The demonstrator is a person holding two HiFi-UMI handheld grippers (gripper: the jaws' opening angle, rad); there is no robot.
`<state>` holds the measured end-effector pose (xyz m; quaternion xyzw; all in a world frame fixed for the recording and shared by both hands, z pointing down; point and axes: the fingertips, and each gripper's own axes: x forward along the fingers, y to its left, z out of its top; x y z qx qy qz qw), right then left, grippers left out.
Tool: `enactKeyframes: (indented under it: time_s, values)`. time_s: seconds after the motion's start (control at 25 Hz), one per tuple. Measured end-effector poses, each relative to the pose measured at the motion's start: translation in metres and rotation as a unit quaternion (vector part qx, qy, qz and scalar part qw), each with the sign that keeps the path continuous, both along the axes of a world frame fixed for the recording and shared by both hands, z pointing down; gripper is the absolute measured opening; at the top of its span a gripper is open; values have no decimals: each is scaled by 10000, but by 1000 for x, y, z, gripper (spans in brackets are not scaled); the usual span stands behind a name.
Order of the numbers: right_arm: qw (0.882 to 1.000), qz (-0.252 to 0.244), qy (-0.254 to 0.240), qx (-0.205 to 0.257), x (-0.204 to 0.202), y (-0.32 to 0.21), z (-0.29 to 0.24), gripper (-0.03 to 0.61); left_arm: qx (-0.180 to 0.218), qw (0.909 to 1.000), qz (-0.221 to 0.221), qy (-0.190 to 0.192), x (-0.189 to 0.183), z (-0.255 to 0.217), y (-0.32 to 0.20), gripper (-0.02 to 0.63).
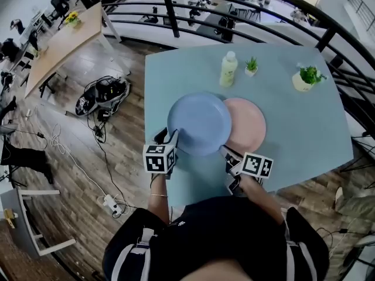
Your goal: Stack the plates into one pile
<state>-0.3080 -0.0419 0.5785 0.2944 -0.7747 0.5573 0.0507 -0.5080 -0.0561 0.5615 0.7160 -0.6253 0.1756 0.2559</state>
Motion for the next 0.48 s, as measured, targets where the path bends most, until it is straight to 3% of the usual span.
enactKeyframes:
  time_s: [0.48]
  values:
    - [9948, 999, 164, -98, 96, -6, -5, 54, -103, 9942, 1060, 175, 102, 5, -45, 141]
